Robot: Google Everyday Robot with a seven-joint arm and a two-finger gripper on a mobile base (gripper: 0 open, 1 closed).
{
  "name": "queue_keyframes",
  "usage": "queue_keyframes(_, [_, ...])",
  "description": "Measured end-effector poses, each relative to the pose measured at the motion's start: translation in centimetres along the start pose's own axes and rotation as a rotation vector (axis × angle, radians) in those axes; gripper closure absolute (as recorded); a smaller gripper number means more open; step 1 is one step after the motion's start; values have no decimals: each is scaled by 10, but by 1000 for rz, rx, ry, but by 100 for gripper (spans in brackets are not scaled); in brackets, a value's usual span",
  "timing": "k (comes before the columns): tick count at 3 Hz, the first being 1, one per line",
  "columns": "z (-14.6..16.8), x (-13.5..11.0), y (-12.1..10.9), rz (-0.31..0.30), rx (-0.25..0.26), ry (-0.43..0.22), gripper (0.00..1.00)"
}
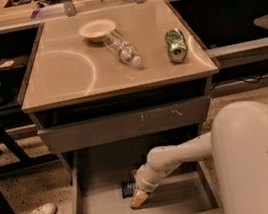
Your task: Pick rxbar blueberry from middle drawer and place on counter
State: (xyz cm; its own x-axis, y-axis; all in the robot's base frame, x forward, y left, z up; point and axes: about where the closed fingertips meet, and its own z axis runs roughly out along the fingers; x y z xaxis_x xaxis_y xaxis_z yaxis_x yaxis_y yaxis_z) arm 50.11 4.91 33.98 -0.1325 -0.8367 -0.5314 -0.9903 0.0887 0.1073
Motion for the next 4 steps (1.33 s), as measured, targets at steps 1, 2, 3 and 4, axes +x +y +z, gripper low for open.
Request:
queue_keyframes(1, [0, 0, 0, 0, 0, 0, 64])
queue_keyframes(2, [0, 0, 0, 0, 0, 0, 87])
queue_keyframes(3, [0, 0, 0, 0, 0, 0, 100])
queue_keyframes(4, [-6, -6, 0, 0, 0, 0, 100])
